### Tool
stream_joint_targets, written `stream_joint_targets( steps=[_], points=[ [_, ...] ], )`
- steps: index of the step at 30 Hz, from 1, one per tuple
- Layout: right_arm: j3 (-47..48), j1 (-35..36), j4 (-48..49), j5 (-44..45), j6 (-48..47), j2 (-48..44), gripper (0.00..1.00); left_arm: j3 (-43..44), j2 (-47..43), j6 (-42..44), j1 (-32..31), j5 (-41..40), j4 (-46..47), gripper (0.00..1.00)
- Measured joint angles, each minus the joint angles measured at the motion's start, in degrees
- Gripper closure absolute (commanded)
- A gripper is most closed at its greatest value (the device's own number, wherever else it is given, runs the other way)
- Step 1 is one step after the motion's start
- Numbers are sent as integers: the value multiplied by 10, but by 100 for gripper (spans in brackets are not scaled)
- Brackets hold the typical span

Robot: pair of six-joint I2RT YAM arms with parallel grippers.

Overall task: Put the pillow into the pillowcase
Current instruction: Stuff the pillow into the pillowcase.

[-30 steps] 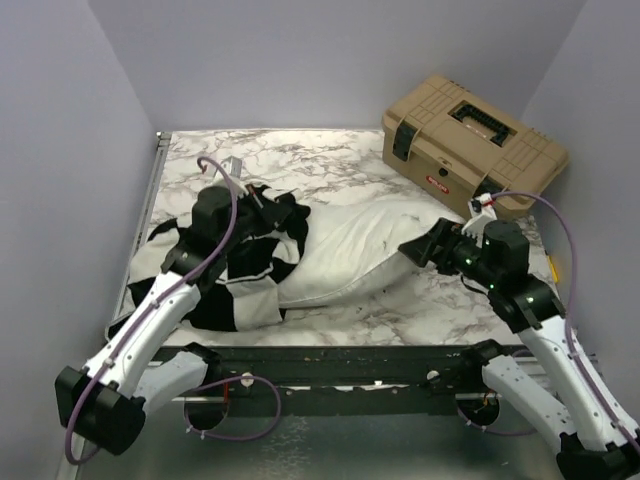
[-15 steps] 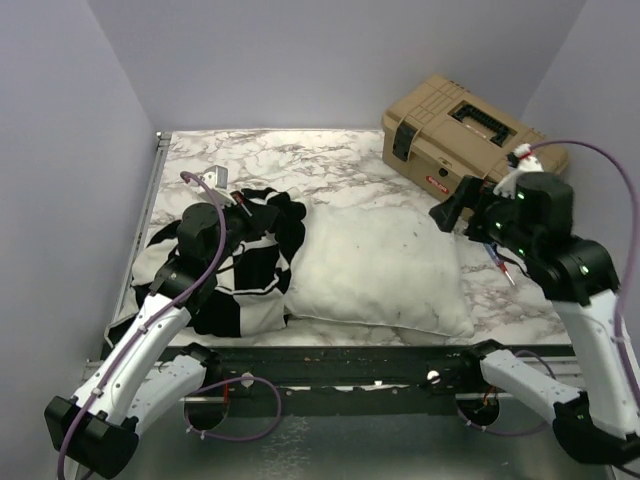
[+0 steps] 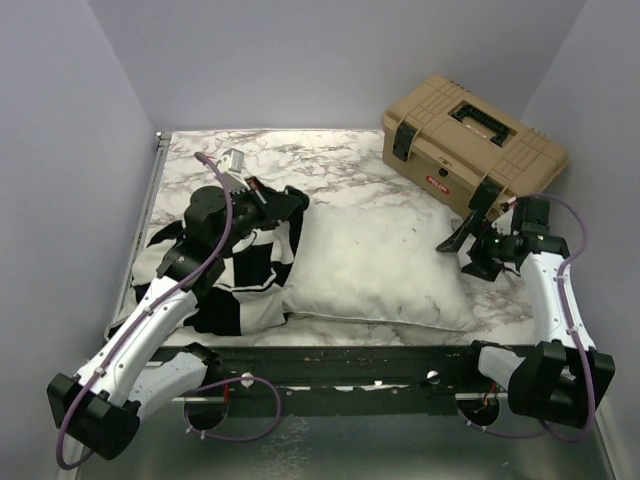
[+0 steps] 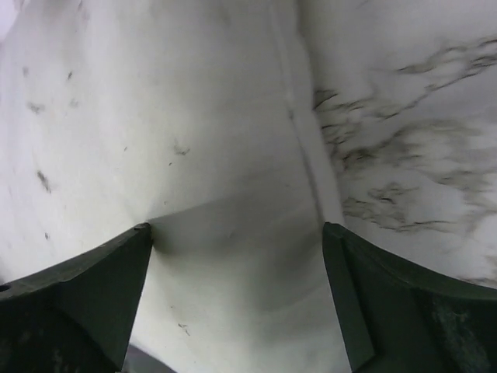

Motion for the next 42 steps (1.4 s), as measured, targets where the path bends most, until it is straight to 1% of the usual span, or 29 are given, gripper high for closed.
stream_joint_targets(
  steps=[1, 3, 4, 5, 8, 10, 11, 13, 15, 18, 20, 21, 23, 24, 25, 27, 30, 32, 33, 36, 39, 41, 42],
  points=[
    [-19, -8, 15, -34, 1, 1, 20, 0, 11, -10, -8, 2, 5, 100],
    [-64, -10, 58, -105, 10, 0, 47, 2, 31, -21, -30, 3, 13, 100],
    [-91, -10, 88, -141, 21, -2, 56, 4, 48, -28, -51, 0, 19, 100],
    [-120, -10, 122, -174, 37, -5, 64, 8, 61, -32, -68, -1, 25, 100],
    [-210, -12, 223, -255, 99, -25, 82, 29, 115, -38, -159, -25, 43, 100],
    [-248, -11, 268, -290, 129, -41, 95, 47, 153, -37, -227, -52, 50, 100],
    [-261, -11, 286, -304, 141, -49, 99, 58, 174, -34, -263, -67, 52, 100],
    [-282, -11, 333, -330, 171, -66, 100, 85, 221, -27, -336, -99, 52, 100],
    [-307, -10, 387, -350, 208, -90, 100, 108, 259, -22, -392, -124, 53, 100],
    [-342, 0, 468, -367, 267, -123, 100, 148, 315, -14, -471, -159, 52, 100],
    [-359, 13, 522, -375, 309, -136, 100, 175, 346, -10, -512, -173, 51, 100],
    [-360, 17, 532, -379, 319, -139, 100, 185, 357, -9, -529, -178, 47, 98],
    [-355, 21, 527, -385, 317, -144, 100, 208, 373, -7, -551, -191, 18, 69],
    [-346, 22, 506, -385, 304, -146, 100, 215, 374, -6, -557, -197, -2, 58],
    [-333, 24, 476, -385, 285, -148, 100, 219, 374, -9, -560, -206, -16, 51],
    [-307, 25, 424, -383, 247, -153, 100, 225, 366, -9, -561, -241, -58, 42],
    [-284, 26, 365, -375, 208, -168, 100, 222, 323, -37, -552, -317, -143, 35],
    [-276, 27, 336, -366, 189, -172, 100, 216, 278, -64, -538, -349, -182, 31],
    [-273, 27, 325, -361, 184, -172, 100, 210, 241, -81, -523, -369, -206, 30],
    [-268, 27, 311, -350, 176, -167, 100, 207, 148, -115, -488, -421, -252, 22],
    [-264, 28, 310, -348, 173, -150, 100, 215, 84, -139, -475, -471, -293, 17],
    [-259, 28, 310, -348, 172, -133, 100, 224, 66, -151, -465, -492, -325, 15],
    [-255, 28, 310, -348, 172, -125, 100, 229, 61, -155, -450, -499, -343, 14]
  ],
)
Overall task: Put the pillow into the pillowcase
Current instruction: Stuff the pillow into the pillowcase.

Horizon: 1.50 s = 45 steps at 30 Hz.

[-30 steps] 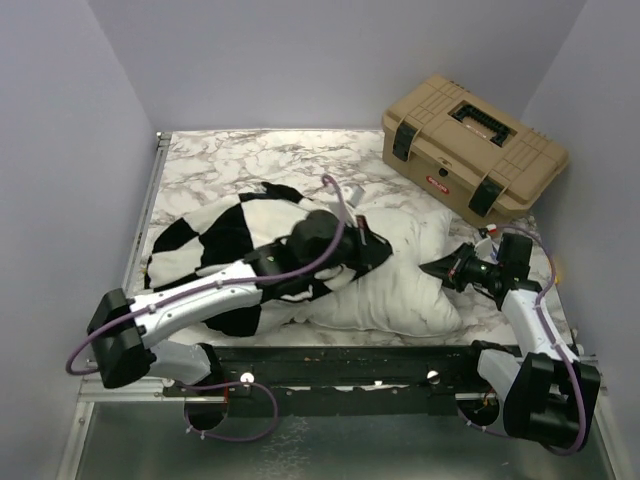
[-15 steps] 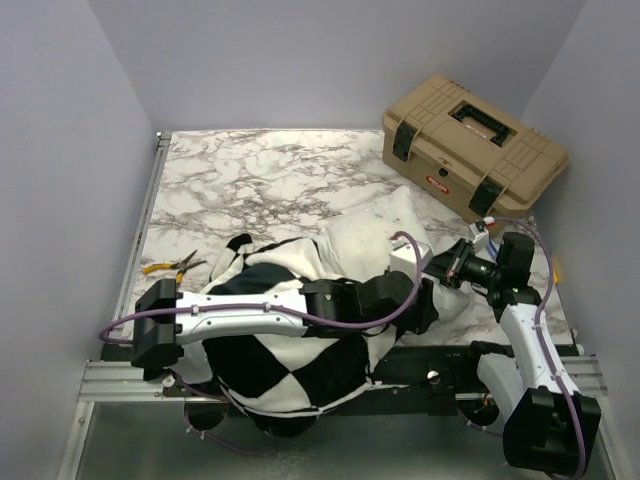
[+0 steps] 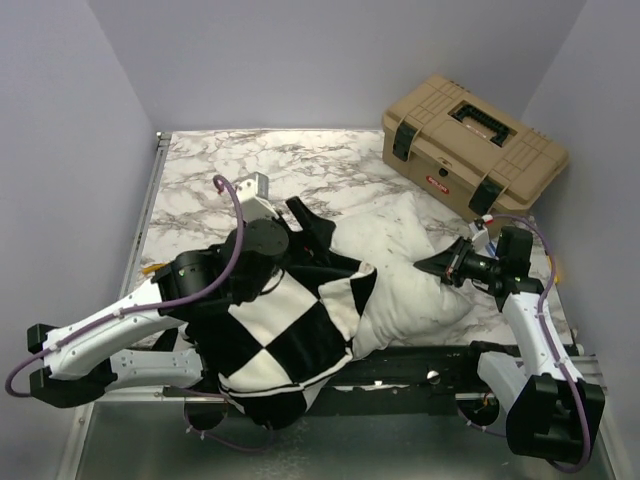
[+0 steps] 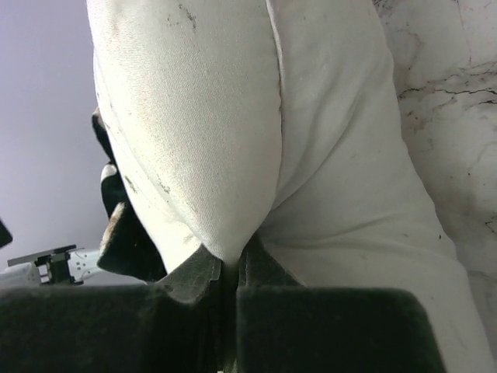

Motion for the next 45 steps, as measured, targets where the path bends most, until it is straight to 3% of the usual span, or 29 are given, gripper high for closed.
stream_joint_targets(
  steps=[4, 8, 14, 15, 17, 19, 20, 21, 28, 32, 40, 45],
  points=[
    [15, 1, -1, 0, -5, 19, 100, 8, 12, -3, 110, 8, -50, 11],
    [24, 1, -1, 0, -9, 29, 100, 7, 69, 5, 202, 70, -78, 6],
    [35, 1, -9, 0, -21, 44, 100, -7, 180, 38, 269, 170, -85, 2],
    [35, 2, -10, 0, -22, 45, 100, -7, 200, 49, 271, 189, -81, 6],
    [35, 2, -11, 0, -23, 45, 100, -5, 237, 68, 271, 224, -67, 27],
    [36, 2, -11, 0, -23, 45, 100, 7, 276, 87, 271, 256, -61, 69],
    [36, 2, -13, 0, -24, 45, 100, 16, 293, 97, 271, 267, -60, 96],
    [39, 2, -16, 1, -24, 46, 100, 28, 313, 105, 271, 278, -58, 100],
    [68, 2, -24, 3, -21, 42, 100, 165, 365, 162, 272, 284, -92, 100],
    [68, 2, -7, 3, 10, 21, 100, 313, 408, 188, 272, 275, -107, 100],
    [69, 2, 43, 6, 77, -19, 100, 712, 625, 235, 234, 280, -105, 100],
    [13, 11, 112, 14, 140, -52, 100, 700, 650, 245, 165, 288, -17, 100]
  ],
)
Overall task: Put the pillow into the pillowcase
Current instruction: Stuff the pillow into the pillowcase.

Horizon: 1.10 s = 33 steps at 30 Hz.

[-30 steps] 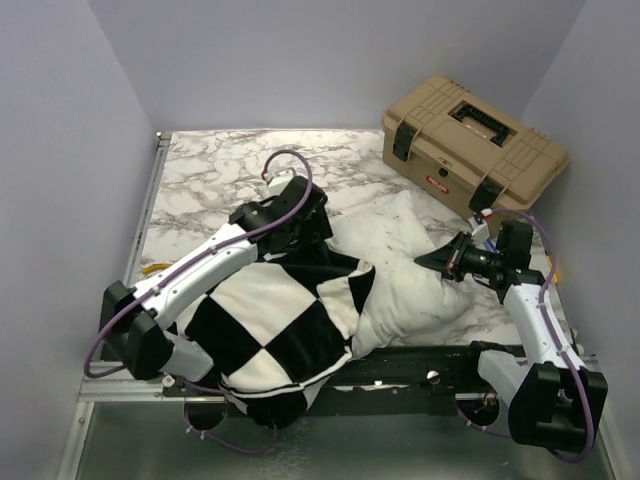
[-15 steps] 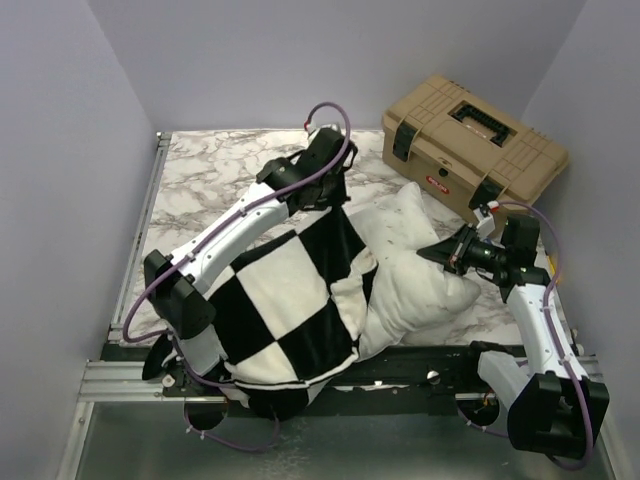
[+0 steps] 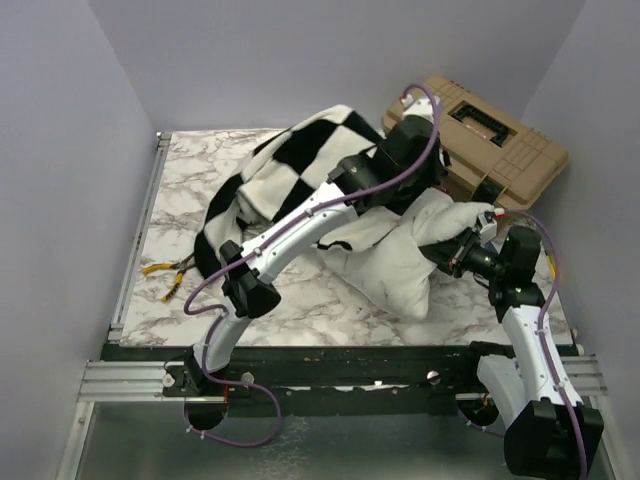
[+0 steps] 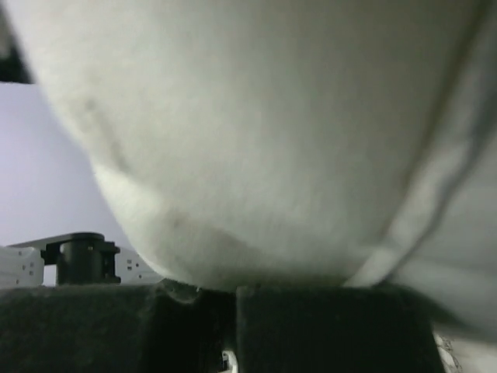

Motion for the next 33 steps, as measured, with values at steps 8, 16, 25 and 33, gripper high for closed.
stream_joint_targets(
  steps=[8, 16, 25, 33],
  points=[
    [-78, 2, 67, 18, 54, 28, 100, -175, -11, 31, -77, 7, 70, 25],
    [-68, 4, 53, 51, 26, 32, 100, -241, -82, 152, -83, -96, 23, 1],
    [-81, 5, 46, 58, 22, 16, 100, -244, -85, 213, -48, -226, 33, 1],
    [-82, 5, 35, 68, 13, 16, 69, -187, 78, 251, 23, -284, 35, 53]
  ],
)
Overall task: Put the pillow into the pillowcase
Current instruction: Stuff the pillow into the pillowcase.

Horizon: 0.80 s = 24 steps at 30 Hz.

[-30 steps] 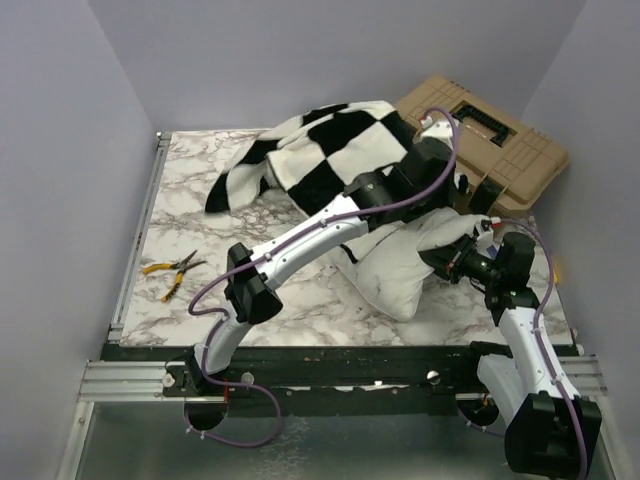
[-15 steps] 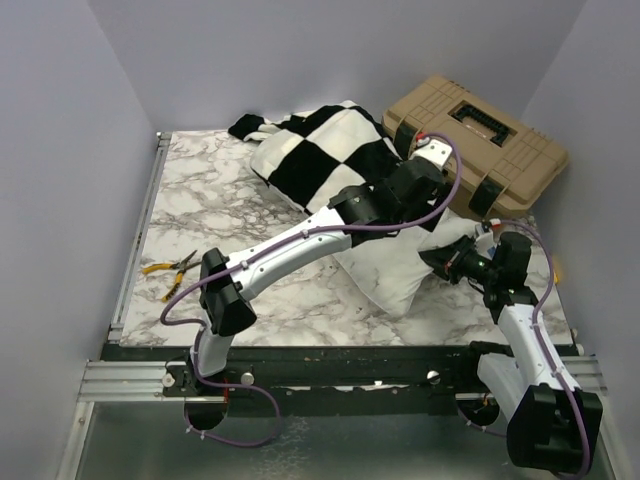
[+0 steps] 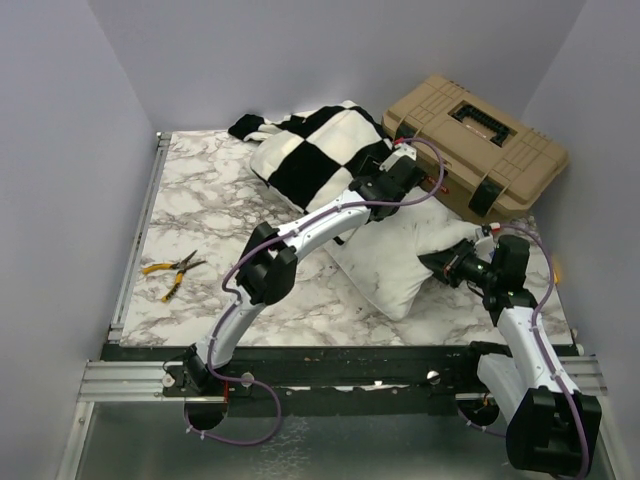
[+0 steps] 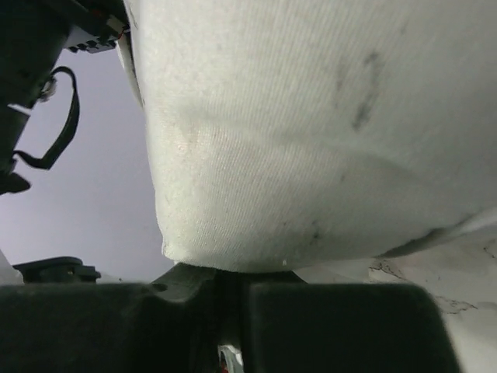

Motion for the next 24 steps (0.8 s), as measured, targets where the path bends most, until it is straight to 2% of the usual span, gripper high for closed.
stream_joint_targets(
  steps=[3, 4, 6, 9, 12, 16, 22, 24],
  points=[
    [2, 0, -33, 24, -13, -4, 24, 0, 21, 9, 18, -13, -3, 95],
    [2, 0, -46, 32, -16, -9, 13, 0, 21, 10, 20, -17, -3, 100],
    [0, 1, -66, 48, -22, -25, 2, -3, 12, 11, 23, -26, 2, 100],
    [-10, 2, -68, 61, -15, -44, 0, -32, -23, 13, 21, -19, 9, 100],
    [-46, 3, -19, 58, 15, -40, 0, -64, -63, 13, 19, 19, 10, 100],
    [-70, 3, 60, 37, 42, 30, 0, -107, -122, 13, 20, 69, 11, 100],
    [-51, 9, 150, 19, 49, 123, 1, -145, -180, 24, 20, 62, 3, 100],
    [-49, 16, 187, 19, 56, 151, 10, -150, -191, 35, 20, 56, -8, 100]
  ],
)
